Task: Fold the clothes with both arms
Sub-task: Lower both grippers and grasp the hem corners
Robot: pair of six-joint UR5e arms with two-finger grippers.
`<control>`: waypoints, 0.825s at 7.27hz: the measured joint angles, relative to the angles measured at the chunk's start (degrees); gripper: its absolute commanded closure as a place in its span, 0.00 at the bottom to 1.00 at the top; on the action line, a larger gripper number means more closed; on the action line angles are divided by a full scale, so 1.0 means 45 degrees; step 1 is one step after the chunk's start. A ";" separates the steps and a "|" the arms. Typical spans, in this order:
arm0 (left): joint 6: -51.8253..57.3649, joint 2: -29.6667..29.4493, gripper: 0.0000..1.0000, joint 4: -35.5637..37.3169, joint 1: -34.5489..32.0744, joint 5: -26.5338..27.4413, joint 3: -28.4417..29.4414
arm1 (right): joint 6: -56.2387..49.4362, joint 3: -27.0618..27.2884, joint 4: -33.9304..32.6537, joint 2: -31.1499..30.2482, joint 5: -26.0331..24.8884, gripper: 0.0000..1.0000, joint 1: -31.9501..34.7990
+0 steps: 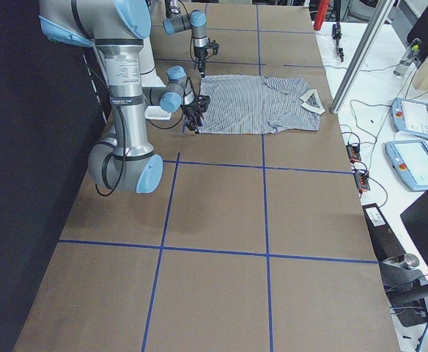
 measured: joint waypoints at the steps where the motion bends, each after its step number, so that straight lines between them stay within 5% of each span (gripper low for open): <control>1: 0.0011 -0.0011 1.00 -0.0008 0.0000 -0.0005 -0.0029 | 0.0014 -0.0068 0.0004 0.0040 -0.0017 0.49 -0.0067; 4: 0.0055 -0.0014 1.00 -0.0016 -0.0017 -0.0008 -0.0041 | 0.0023 -0.0304 0.0019 0.0143 -0.0157 0.56 -0.0164; 5: 0.0064 -0.0013 1.00 -0.0020 -0.0018 -0.0008 -0.0040 | 0.0024 -0.0329 0.0019 0.0160 -0.0174 0.69 -0.0170; 6: 0.0068 -0.0007 1.00 -0.0023 -0.0019 -0.0008 -0.0036 | 0.0024 -0.0337 0.0020 0.0177 -0.0196 1.00 -0.0175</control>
